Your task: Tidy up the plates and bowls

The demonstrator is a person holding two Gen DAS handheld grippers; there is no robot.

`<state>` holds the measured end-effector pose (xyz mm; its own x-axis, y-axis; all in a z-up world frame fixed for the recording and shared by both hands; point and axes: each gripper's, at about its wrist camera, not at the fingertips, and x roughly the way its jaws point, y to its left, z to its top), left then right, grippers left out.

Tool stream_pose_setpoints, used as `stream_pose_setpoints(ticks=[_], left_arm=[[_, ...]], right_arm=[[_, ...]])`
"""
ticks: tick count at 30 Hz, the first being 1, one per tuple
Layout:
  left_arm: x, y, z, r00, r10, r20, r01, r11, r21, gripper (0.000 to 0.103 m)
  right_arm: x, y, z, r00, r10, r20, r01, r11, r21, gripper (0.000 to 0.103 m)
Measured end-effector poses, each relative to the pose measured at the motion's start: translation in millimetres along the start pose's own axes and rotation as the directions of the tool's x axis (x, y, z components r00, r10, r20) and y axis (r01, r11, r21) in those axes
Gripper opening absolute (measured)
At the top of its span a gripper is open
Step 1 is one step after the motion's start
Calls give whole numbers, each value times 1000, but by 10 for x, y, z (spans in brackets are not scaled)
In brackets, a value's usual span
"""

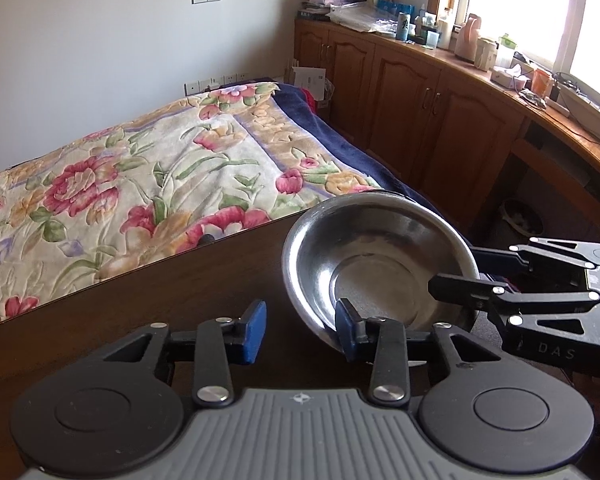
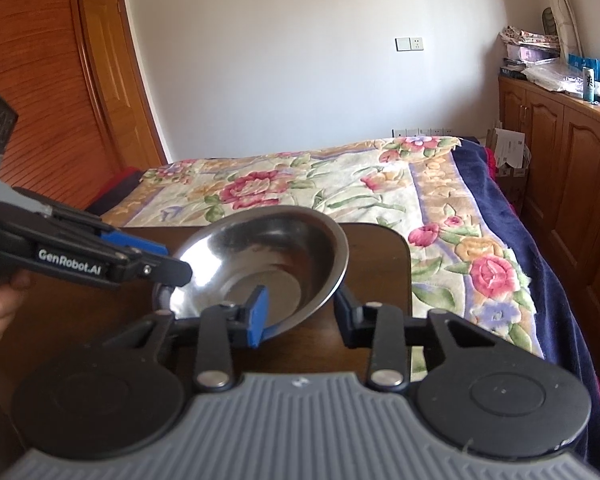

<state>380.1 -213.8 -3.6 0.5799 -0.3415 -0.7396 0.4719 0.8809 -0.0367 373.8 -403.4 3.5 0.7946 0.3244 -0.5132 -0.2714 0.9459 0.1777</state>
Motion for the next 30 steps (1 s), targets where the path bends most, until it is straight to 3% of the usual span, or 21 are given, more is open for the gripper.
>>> stream_pose_setpoints(ticks=[3, 5, 13, 30], left_arm=[[14, -5, -3, 1000, -9, -2, 9, 1000, 2, 26], [13, -16, -7, 1000, -8, -3, 8, 1000, 13, 23], [-63, -18, -39, 1000, -12, 5, 12, 1000, 5, 20], [-841, -39, -145, 993, -35, 111, 33, 999, 19, 20]], right_arm=[[-22, 7, -3, 1000, 6, 0, -6, 1000, 3, 33], [-24, -7, 3, 1000, 5, 0, -5, 1000, 4, 31], [-64, -40, 14, 1000, 17, 4, -18, 999, 42, 19], [-542, 298, 164, 998, 10, 55, -9, 1000, -7, 19]])
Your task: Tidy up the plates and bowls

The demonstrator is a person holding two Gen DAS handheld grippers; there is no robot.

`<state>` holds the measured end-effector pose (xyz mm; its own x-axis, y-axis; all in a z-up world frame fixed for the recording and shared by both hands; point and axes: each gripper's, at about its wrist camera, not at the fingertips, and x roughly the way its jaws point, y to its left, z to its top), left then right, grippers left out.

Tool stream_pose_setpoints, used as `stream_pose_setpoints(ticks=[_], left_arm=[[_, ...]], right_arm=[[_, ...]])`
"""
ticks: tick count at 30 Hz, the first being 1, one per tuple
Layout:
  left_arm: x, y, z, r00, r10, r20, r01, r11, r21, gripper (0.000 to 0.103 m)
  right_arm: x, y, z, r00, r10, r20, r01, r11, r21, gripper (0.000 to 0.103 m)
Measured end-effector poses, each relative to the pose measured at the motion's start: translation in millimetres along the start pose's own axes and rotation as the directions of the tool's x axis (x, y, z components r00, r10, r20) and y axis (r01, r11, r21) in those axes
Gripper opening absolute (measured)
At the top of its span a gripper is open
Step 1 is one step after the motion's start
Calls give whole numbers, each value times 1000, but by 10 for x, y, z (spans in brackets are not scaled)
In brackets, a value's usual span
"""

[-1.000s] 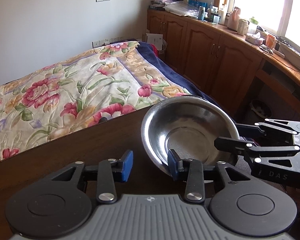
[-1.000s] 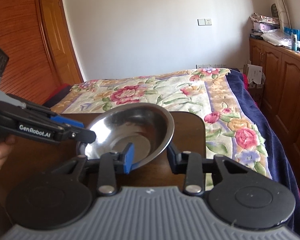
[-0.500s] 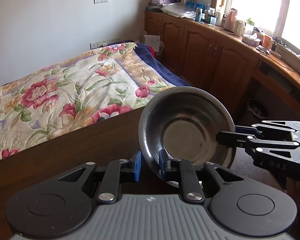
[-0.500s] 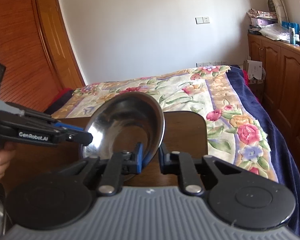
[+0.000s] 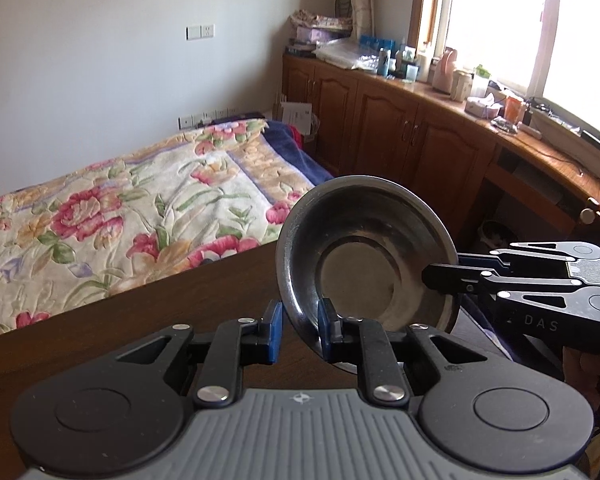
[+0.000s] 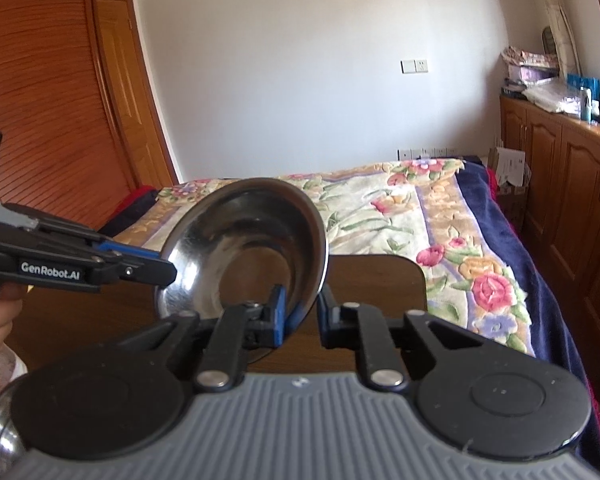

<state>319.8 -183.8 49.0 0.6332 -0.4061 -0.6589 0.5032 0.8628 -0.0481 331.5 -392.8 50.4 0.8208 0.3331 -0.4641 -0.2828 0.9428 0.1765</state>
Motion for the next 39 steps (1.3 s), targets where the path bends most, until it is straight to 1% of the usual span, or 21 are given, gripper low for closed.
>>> stream_pose_setpoints(ticks=[9, 19, 29, 35, 39], left_arm=[[-530, -29, -93, 998, 0, 66, 0, 1000, 5, 20], [-1107, -104, -317, 991, -5, 130, 4, 1000, 8, 20], [-1472, -117, -759, 990, 4, 143, -1, 1000, -22, 21], [-1610, -46, -1090, 990, 2, 142, 11, 996, -91, 21], [-1702, -49, -1288, 990, 10, 141, 6, 994, -113, 21]], right_arm=[[-316, 253, 87, 999, -10, 42, 12, 999, -47, 19], [-655, 523, 66, 997, -13, 76, 20, 996, -90, 19], [-754, 772, -150, 998, 14, 54, -9, 996, -93, 19], [-816, 942, -339, 998, 52, 41, -48, 995, -85, 19], [-823, 1016, -475, 997, 77, 25, -75, 994, -76, 19]])
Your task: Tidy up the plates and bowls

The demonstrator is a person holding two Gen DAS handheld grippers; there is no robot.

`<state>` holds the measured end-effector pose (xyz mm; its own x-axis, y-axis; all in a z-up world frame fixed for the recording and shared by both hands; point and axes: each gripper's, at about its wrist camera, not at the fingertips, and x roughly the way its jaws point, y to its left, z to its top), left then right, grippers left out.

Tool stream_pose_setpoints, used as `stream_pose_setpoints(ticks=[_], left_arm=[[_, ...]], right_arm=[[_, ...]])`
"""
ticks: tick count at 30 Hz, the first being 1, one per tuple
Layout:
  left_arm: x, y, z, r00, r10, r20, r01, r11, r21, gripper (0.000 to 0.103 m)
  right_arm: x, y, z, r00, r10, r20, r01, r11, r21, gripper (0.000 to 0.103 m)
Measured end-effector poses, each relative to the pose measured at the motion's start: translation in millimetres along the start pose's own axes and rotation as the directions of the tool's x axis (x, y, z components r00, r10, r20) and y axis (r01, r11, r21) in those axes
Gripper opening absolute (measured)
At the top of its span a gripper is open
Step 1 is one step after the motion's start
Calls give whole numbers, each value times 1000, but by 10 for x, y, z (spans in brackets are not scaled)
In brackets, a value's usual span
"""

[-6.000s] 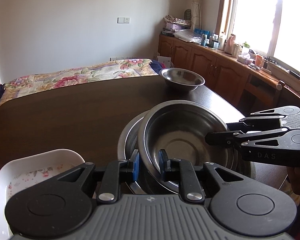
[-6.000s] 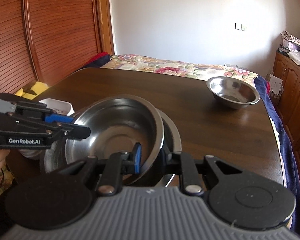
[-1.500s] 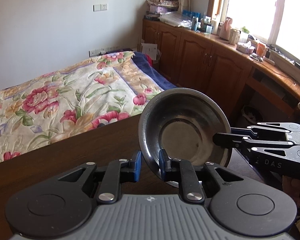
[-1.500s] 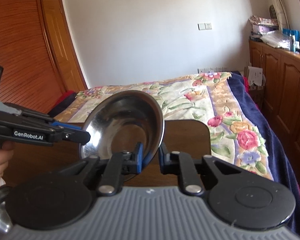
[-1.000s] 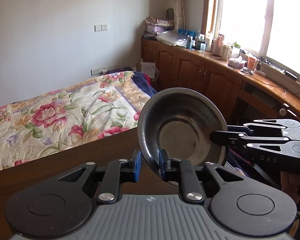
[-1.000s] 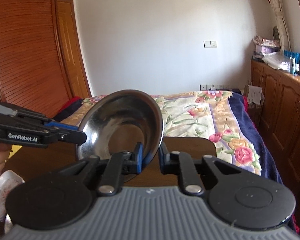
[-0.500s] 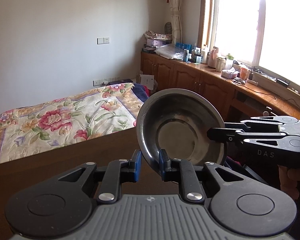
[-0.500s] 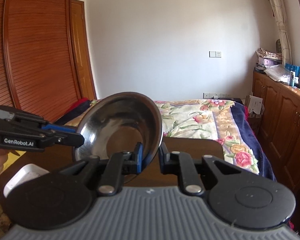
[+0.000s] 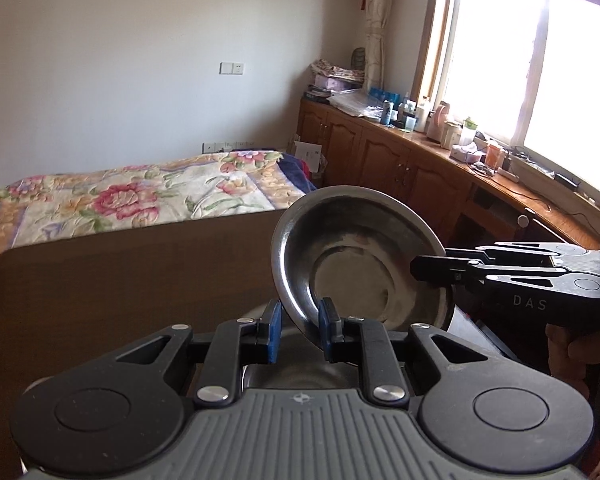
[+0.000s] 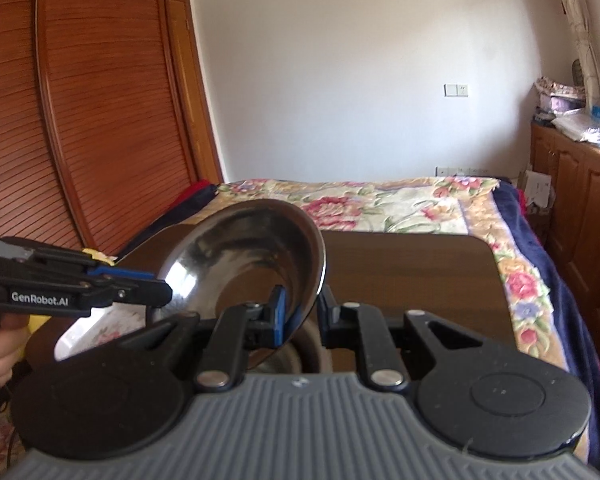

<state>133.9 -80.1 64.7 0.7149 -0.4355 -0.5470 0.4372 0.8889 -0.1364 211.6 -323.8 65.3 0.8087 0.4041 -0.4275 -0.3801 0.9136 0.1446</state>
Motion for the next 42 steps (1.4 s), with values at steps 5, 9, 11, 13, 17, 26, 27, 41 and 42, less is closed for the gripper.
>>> stream_pose_setpoints(ticks=[5, 9, 11, 13, 17, 26, 27, 41, 42], left_arm=[[-50, -27, -198, 999, 35, -2, -35, 999, 13, 22], [-64, -7, -321, 999, 43, -1, -43, 999, -1, 23], [-65, 14, -363, 999, 42, -2, -42, 999, -5, 23], [-65, 32, -401, 999, 45, -2, -45, 999, -5, 23], [-53, 57, -467, 999, 54, -7, -54, 998, -11, 23], [13, 107, -584, 997, 71, -32, -72, 997, -29, 23], [16, 112, -594, 997, 70, -34, -72, 997, -32, 23], [47, 70, -654, 996, 80, -35, -81, 997, -19, 23], [50, 49, -660, 996, 81, -35, -82, 997, -18, 23]], right_arm=[[-19, 87, -147, 1000, 16, -10, -16, 1000, 21, 19], [-1, 92, -211, 1000, 23, -12, -22, 999, 42, 19], [16, 102, -231, 1000, 26, -18, -25, 999, 47, 19], [30, 124, -254, 999, 23, -23, -22, 999, 43, 19], [49, 179, -282, 999, 20, -25, -19, 999, 38, 19], [126, 283, -348, 999, -8, -44, 8, 1000, -4, 19], [133, 283, -348, 999, -9, -46, 9, 1000, -5, 19], [225, 320, -409, 997, -49, -62, 48, 998, -28, 19], [233, 327, -413, 997, -54, -61, 52, 998, -32, 19]])
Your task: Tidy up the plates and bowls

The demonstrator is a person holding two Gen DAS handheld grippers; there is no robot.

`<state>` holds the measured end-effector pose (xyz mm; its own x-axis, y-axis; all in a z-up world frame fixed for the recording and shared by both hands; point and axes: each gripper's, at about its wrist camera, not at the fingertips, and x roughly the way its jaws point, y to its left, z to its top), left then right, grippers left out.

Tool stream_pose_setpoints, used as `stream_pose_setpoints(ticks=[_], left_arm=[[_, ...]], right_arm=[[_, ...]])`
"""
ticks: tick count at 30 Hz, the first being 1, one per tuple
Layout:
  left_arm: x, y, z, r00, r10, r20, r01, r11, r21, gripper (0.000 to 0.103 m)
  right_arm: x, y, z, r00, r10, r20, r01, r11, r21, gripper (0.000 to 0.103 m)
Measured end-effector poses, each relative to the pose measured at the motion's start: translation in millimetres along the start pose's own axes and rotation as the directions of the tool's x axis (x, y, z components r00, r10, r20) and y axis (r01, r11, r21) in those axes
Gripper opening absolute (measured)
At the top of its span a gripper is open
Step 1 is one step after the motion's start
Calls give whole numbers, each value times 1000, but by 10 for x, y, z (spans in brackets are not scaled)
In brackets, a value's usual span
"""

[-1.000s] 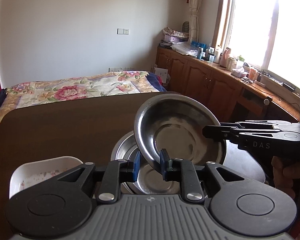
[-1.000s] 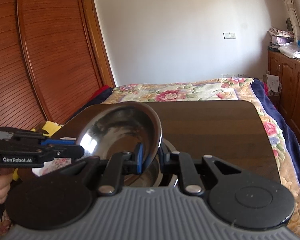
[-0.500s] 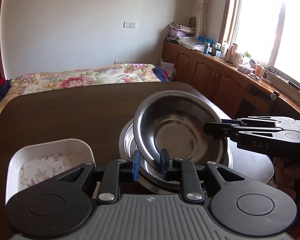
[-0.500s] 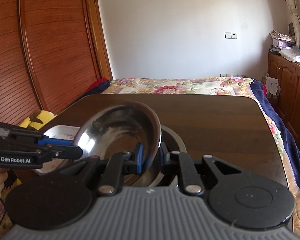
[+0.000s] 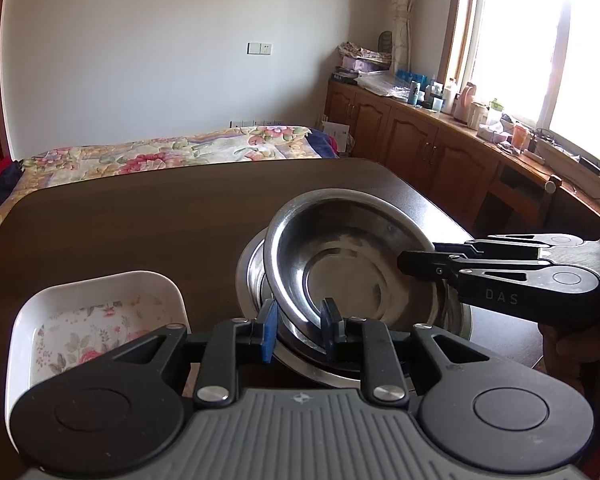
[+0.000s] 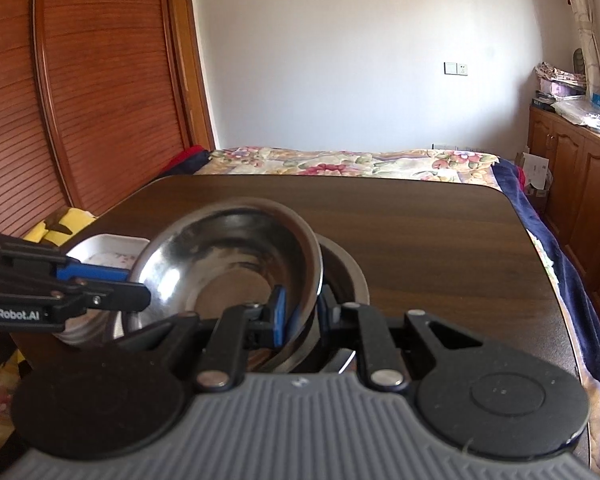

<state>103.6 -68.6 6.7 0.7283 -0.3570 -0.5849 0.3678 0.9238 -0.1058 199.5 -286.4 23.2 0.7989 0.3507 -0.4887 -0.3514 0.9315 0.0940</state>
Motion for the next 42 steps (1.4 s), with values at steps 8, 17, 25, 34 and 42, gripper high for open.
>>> stream_pose_setpoints(ticks=[8, 17, 25, 34, 42], left_arm=[[18, -48, -8, 1000, 6, 0, -6, 1000, 13, 25], [5, -63, -7, 1000, 10, 11, -10, 1000, 21, 25], [-69, -82, -58, 998, 36, 50, -37, 999, 32, 36], [-82, -76, -166, 986, 75, 147, -82, 996, 41, 77], [63, -15, -292, 982, 75, 174, -70, 997, -33, 85]], right_arm=[[15, 43, -15, 1000, -29, 10, 29, 999, -28, 21], [10, 66, -26, 999, -41, 31, 42, 998, -49, 23], [-125, 37, -67, 993, -61, 106, 65, 997, -34, 37], [-156, -34, -192, 983, -91, 162, 91, 996, 4, 68], [-43, -43, -308, 982, -91, 166, 85, 995, 44, 82]])
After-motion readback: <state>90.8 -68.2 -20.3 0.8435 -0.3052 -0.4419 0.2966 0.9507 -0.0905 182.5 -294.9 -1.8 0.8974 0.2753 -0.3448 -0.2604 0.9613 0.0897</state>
